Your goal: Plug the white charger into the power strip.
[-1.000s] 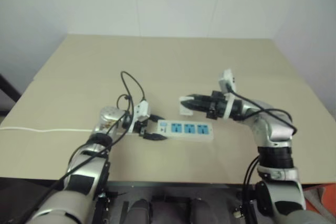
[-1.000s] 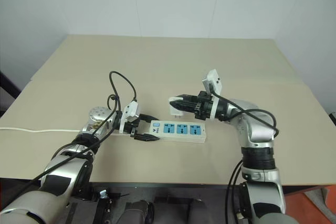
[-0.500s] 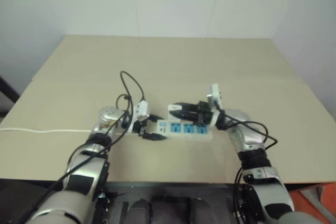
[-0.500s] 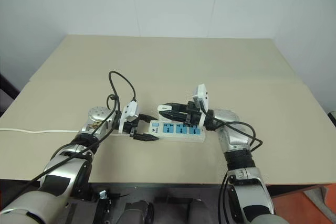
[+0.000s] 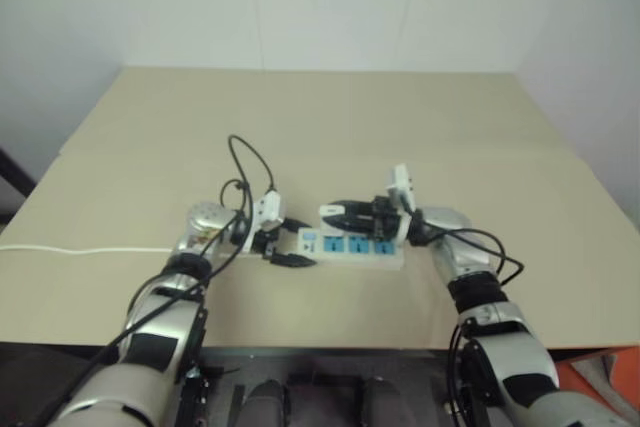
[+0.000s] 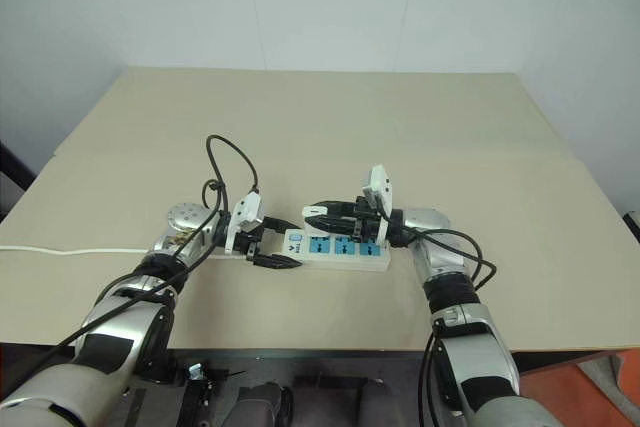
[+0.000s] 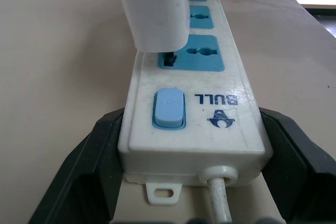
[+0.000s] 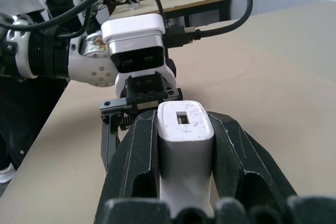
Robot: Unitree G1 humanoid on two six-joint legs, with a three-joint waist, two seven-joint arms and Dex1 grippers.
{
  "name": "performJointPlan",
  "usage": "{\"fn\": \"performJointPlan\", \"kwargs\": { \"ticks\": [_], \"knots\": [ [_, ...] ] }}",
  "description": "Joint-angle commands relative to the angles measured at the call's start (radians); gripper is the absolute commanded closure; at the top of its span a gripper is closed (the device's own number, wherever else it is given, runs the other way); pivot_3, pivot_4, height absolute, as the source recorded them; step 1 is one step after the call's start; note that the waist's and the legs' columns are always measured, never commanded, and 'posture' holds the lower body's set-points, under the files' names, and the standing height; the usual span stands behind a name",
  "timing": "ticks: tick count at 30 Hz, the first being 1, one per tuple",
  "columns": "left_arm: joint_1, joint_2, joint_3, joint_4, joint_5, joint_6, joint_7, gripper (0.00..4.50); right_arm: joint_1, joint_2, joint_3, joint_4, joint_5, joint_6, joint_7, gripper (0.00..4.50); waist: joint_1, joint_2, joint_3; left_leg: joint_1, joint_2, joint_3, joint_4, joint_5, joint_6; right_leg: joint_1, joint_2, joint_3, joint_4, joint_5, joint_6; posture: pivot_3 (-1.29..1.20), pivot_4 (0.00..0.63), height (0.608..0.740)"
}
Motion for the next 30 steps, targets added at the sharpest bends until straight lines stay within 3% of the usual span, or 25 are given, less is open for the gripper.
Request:
{"fn": "performJointPlan", "kwargs": {
  "ticks": [1, 30],
  "knots": [
    [0.003, 0.009, -0.012, -0.019, 0.007, 0.005, 0.000, 1.21, -0.001, -0.005, -0.001, -0.025, 0.001, -0.038, 0.007, 3.39, 0.000, 0.000, 0.000, 0.000, 0.000, 0.000, 0.000, 0.000, 0.000, 0.000, 0.000, 0.000, 0.000, 0.000, 0.000, 0.00, 0.150, 0.740],
    [-0.001, 0.009, -0.009, -0.016, 0.002, 0.006, 0.002, 1.21, 0.031, -0.042, 0.022, 0.140, -0.083, -0.188, 0.005, 3.39, 0.001, 0.000, 0.000, 0.003, 0.000, 0.000, 0.000, 0.000, 0.000, 0.002, 0.000, 0.000, 0.000, 0.000, 0.000, 0.00, 0.150, 0.740]
  ]
}}
